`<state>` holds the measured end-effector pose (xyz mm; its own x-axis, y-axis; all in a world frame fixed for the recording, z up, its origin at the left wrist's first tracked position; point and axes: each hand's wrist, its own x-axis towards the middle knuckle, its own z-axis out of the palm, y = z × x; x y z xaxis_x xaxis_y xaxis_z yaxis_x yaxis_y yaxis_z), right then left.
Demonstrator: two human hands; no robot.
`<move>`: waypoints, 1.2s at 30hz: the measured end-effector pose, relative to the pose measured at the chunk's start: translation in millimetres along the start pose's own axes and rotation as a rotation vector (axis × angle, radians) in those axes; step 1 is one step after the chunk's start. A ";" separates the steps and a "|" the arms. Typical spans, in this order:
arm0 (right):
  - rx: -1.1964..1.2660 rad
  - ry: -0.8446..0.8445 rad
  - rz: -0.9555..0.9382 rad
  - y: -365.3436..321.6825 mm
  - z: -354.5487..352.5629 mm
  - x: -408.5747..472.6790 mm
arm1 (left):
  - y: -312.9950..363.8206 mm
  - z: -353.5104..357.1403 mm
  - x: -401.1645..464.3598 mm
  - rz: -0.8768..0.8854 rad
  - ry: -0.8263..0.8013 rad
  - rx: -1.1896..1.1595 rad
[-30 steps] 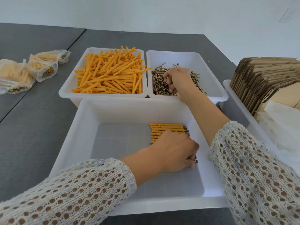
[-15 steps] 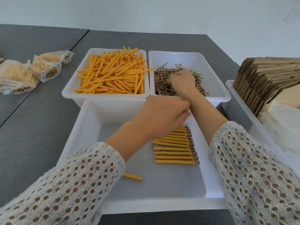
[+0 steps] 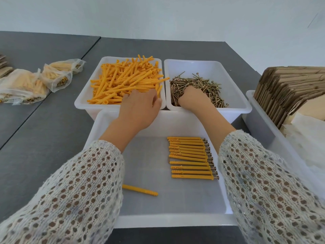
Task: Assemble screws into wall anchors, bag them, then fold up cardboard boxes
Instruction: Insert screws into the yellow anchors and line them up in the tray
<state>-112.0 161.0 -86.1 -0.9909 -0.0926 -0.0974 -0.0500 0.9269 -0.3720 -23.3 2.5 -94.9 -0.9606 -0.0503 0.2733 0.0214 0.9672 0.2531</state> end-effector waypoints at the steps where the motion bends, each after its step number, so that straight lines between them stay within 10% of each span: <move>1: -0.013 -0.016 0.009 -0.8 -0.1 0.0 | -1.2 0.7 0.6 0.001 -0.001 -0.006; 11: -0.112 -0.071 0.017 -5.1 -2.0 -3.1 | -1.9 4.2 6.0 -0.064 0.005 -0.062; 26: -0.030 0.438 -0.079 -8.2 0.3 -8.9 | -5.5 -3.0 7.1 -0.173 0.316 -0.600; 29: 0.241 0.538 -0.164 -8.4 -0.5 -12.7 | -8.1 -7.4 7.8 -0.211 0.337 -0.691; 36: 1.412 0.152 0.114 -16.1 -13.4 -21.4 | -6.1 -10.4 5.6 -0.195 0.300 -0.730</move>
<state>-91.7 152.9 -65.6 -0.9891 0.0794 -0.1242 0.1045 -0.2164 -0.9707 -25.9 -6.3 -85.3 -0.8530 -0.3655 0.3726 0.1364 0.5331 0.8350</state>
